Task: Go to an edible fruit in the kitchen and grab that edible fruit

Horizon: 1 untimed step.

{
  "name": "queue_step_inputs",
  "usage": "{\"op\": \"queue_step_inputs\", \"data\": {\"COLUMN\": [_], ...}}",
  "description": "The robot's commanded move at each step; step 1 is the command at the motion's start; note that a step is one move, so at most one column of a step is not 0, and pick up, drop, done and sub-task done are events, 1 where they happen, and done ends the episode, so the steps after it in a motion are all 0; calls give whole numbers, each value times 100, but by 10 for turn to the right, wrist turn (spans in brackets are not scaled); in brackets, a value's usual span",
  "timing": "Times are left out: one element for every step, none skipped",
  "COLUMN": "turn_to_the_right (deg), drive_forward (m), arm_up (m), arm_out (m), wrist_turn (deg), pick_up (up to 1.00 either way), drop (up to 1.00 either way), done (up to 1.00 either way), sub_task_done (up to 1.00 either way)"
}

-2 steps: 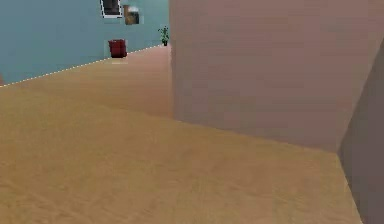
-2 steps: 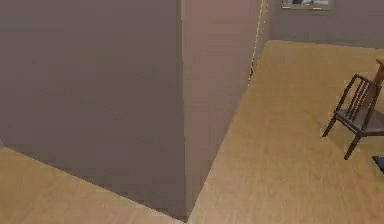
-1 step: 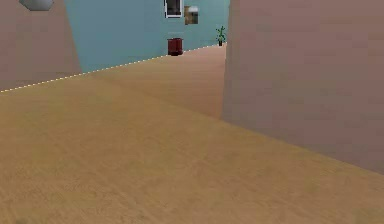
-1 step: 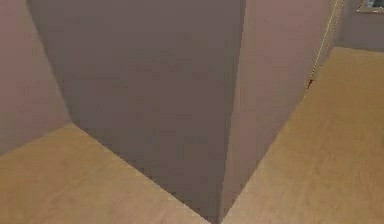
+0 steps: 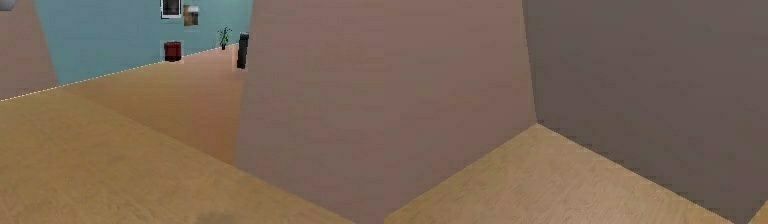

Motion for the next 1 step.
{"op": "queue_step_inputs", "data": {"turn_to_the_right": [-30], "drive_forward": [0], "arm_up": [0], "arm_out": [0], "wrist_turn": [0], "pick_up": [0], "drop": [0], "done": [0], "sub_task_done": [0]}}
